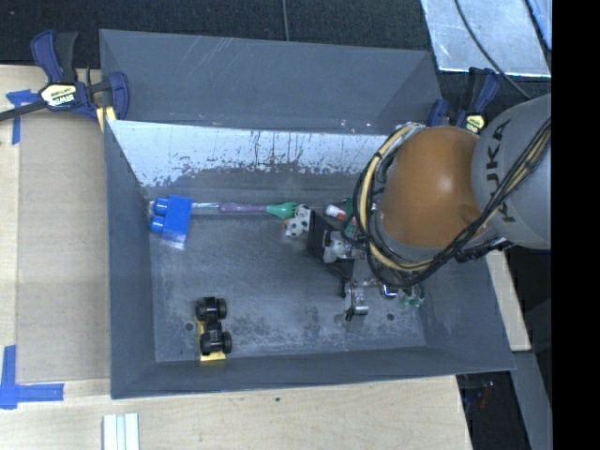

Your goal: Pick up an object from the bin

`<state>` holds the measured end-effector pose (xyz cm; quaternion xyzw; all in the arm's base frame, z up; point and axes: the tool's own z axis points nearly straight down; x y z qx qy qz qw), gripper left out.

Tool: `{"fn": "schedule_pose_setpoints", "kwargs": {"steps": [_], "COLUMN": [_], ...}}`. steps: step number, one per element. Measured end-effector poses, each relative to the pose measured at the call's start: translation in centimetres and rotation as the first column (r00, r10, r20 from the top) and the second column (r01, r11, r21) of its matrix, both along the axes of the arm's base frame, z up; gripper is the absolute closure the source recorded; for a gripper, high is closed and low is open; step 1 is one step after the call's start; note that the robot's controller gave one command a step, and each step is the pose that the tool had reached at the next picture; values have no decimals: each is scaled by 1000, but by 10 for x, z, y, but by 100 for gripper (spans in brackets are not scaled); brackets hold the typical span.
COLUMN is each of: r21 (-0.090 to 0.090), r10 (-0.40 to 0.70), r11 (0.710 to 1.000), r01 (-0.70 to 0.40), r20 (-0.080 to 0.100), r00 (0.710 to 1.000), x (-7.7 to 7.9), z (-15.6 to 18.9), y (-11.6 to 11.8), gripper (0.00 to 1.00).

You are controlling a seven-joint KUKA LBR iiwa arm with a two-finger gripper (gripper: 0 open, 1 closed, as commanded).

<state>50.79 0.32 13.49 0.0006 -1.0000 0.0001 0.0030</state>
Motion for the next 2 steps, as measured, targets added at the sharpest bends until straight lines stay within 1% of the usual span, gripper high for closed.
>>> {"fn": "schedule_pose_setpoints", "kwargs": {"steps": [1, 2], "r21": [0, -1], "r10": [0, -97], "r11": [1000, 995], "r01": [0, 97], "r20": [8, 13], "r00": [1000, 995], "x": [2, 82], "z": [4, -67], "y": [0, -50], "gripper": [0, 0]}}
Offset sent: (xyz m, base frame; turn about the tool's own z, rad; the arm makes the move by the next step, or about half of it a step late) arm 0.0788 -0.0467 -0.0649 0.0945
